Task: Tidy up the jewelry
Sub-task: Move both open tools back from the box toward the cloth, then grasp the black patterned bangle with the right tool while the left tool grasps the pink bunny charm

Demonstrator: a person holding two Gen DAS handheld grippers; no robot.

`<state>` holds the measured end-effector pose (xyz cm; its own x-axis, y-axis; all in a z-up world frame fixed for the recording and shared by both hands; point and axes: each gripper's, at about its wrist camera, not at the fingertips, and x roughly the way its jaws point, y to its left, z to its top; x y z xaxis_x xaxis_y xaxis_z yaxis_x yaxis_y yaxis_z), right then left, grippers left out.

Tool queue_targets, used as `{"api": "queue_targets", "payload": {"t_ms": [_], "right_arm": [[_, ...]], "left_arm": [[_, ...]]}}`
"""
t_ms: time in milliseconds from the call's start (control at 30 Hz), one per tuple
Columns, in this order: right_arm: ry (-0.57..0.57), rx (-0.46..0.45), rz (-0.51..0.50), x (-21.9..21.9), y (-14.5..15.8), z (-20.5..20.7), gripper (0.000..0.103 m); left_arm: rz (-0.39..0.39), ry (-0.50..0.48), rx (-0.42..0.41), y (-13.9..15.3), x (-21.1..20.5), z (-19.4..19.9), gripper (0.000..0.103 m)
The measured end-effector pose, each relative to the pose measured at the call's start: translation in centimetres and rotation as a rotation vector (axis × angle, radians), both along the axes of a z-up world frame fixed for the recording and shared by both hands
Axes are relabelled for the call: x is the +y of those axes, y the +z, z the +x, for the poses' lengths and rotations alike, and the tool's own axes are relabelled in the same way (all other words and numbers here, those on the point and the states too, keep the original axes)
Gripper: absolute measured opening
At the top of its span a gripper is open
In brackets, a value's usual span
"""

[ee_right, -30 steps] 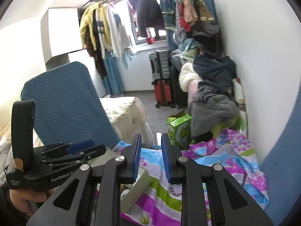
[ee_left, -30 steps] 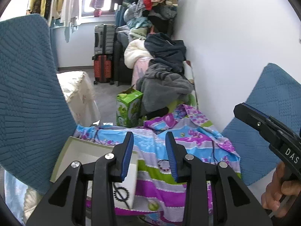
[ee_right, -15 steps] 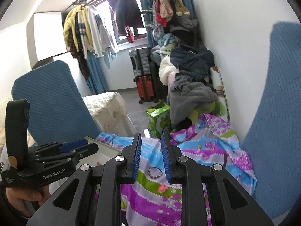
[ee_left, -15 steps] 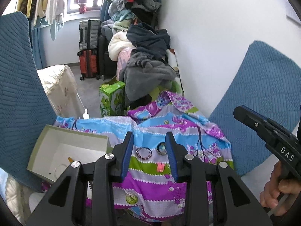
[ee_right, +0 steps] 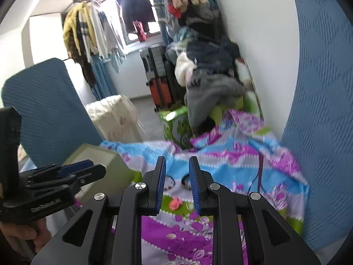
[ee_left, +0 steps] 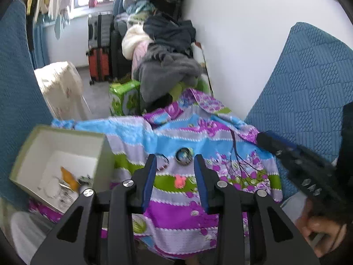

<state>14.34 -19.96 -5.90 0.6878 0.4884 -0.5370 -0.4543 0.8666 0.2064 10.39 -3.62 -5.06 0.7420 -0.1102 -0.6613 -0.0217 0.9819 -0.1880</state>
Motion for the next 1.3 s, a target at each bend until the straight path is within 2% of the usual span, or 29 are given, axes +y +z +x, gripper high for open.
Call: {"api": "queue_targets", "payload": {"t_ms": [167,300,433,633,767,1033,1300], "right_arm": [[0.007,0.053,-0.029,-0.2,-3.2,1.6,0.02],[0.023,0.108,0.006,-0.7,-5.3,3.0,0.02],[0.041,0.133,-0.012,-0.3,-7.2,4.2,0.02],[0.072,0.179,-0.007,0.3,-9.9,7.3,0.02],[0.097,0.205,-0.026,1.0,-11.6,9.1,0.019],[0.158,0.25,-0.042,2.5,-14.6,11.8,0.019],[0.162,0.286,-0.075,3.5,-16.8,13.5,0.018]], "left_arm": [[0.001,-0.012,0.035,-2.6,-0.8,1.1,0.036],[0.021,-0.031,0.097,-5.7,-1.3,2.2,0.036],[-0.019,-0.054,0.165,-8.7,-1.1,3.4,0.036],[-0.08,-0.076,0.218,-11.3,-1.7,5.2,0.036],[-0.085,-0.084,0.256,-12.9,-2.1,6.6,0.036],[-0.08,-0.066,0.287,-14.9,-2.1,8.1,0.035],[-0.075,-0.062,0.293,-15.8,-2.0,8.9,0.033]]}}
